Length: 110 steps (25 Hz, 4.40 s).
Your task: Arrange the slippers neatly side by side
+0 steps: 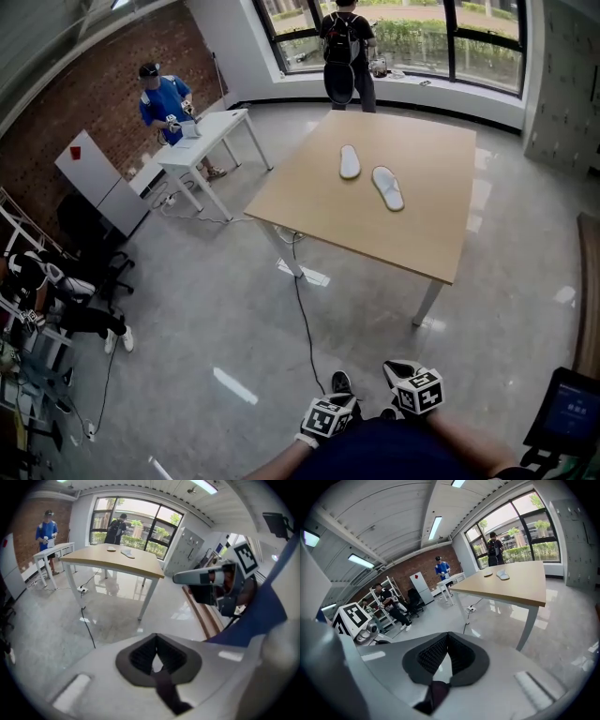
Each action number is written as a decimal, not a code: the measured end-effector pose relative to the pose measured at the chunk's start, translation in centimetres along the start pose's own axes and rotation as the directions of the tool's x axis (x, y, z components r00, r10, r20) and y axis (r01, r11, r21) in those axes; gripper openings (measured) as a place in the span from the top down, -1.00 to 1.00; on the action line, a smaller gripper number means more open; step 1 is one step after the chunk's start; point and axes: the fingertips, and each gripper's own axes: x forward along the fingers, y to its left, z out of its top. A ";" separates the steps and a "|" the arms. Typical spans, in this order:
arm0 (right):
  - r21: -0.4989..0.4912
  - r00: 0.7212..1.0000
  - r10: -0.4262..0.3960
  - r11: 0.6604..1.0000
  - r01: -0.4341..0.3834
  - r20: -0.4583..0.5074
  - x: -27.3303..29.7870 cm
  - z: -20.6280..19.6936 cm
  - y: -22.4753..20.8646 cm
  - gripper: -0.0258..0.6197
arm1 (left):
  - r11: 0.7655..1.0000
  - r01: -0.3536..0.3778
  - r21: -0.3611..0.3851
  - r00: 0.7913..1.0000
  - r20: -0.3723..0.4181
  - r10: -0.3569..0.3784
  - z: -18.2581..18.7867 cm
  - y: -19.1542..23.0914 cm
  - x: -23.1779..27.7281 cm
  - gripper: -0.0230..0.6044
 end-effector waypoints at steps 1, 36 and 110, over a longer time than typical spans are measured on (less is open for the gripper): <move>0.002 1.000 0.004 1.000 -0.004 -0.009 0.2 0.2 0.3 0.90 | 1.000 0.008 0.004 1.000 -0.007 -0.008 0.3 0.0 -0.2 0.92; -0.326 0.963 -0.168 0.917 0.231 0.210 14.5 26.5 1.0 0.90 | 0.986 -0.050 0.160 0.840 0.541 -0.046 28.8 21.4 -9.7 0.92; 0.105 0.709 -0.519 0.835 0.541 0.477 22.5 55.2 -26.0 0.90 | 0.830 0.161 0.533 0.791 0.434 -0.432 70.9 29.3 4.8 0.91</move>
